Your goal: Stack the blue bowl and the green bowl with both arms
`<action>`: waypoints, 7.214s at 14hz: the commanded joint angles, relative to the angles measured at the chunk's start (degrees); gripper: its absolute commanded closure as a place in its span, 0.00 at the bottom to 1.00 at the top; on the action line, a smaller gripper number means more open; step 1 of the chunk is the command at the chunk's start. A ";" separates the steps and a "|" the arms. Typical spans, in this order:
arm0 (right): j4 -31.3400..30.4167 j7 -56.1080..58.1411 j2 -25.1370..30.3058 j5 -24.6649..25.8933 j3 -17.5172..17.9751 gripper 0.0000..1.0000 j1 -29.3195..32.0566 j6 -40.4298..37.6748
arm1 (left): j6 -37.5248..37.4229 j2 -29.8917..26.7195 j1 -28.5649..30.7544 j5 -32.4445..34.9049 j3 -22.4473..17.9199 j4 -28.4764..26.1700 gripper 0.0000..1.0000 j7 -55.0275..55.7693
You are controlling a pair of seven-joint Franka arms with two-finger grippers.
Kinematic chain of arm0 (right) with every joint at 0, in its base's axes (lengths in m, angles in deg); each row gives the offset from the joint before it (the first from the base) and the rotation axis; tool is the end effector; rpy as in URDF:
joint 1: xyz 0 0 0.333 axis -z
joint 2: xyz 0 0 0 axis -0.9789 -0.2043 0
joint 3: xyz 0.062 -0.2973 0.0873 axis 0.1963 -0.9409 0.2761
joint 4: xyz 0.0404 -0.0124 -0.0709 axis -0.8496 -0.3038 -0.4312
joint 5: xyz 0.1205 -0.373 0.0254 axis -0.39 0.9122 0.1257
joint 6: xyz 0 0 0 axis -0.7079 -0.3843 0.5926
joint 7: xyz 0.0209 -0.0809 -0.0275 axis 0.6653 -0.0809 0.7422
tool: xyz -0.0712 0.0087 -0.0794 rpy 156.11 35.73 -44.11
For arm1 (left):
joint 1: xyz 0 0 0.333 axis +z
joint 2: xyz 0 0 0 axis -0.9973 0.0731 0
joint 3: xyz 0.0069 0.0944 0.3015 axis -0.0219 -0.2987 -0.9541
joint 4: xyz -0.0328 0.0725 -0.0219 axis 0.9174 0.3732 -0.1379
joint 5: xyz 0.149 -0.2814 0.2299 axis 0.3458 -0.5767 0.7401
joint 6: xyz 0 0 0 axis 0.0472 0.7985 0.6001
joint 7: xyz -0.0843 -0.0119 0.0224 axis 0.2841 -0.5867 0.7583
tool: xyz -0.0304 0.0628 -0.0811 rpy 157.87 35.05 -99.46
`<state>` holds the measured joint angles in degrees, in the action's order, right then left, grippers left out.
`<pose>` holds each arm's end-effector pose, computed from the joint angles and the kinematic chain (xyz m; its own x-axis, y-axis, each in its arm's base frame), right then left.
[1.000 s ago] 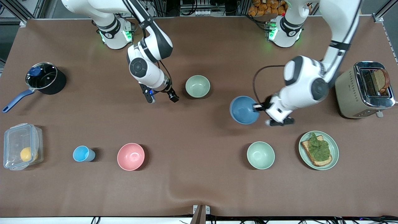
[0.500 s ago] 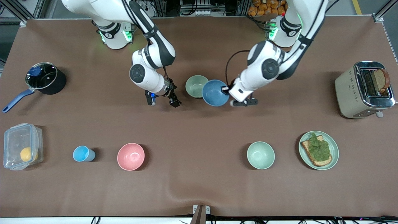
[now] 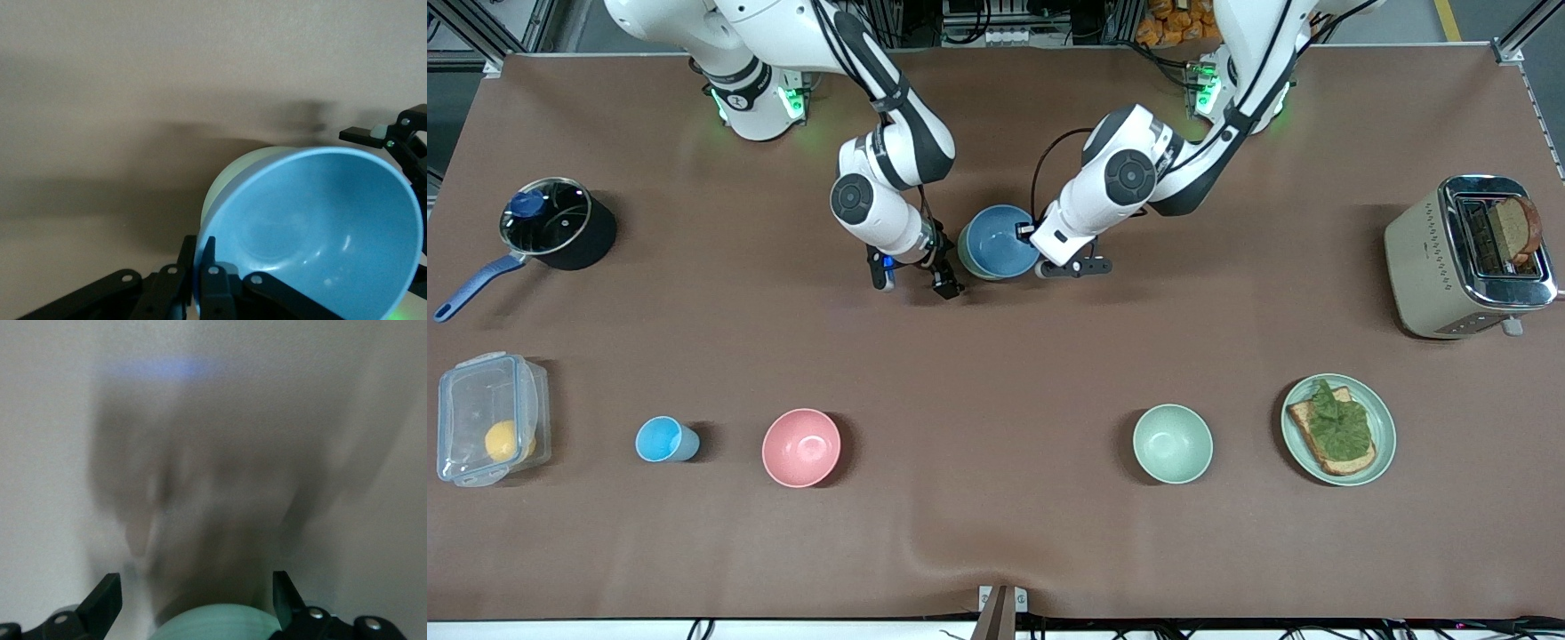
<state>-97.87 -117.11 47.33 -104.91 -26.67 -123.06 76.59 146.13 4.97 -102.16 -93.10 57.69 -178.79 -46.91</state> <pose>0.4130 0.3829 0.1785 0.2013 -0.9188 -0.3396 -0.9728 -0.2281 0.0407 0.4013 -0.4175 0.2518 0.9588 0.0915 -0.2688 0.1648 -0.9503 0.2643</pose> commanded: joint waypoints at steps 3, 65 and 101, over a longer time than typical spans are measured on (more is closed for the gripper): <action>-0.75 -0.22 0.45 -1.48 0.01 0.00 0.11 0.84 | 0.60 0.54 -1.84 -0.46 -0.57 0.11 1.00 2.23; 22.08 60.42 19.78 39.03 5.28 0.00 56.45 -65.78 | -43.69 -25.28 13.80 17.21 -25.79 20.76 0.00 -19.73; 38.71 71.23 31.56 38.95 3.26 0.00 47.31 -70.26 | -57.32 -29.34 11.87 18.44 -30.80 28.49 0.00 -39.25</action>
<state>-59.09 -46.57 78.38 -65.63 -23.41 -75.52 6.79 90.10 -24.80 -89.64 -76.20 26.99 -151.64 -87.04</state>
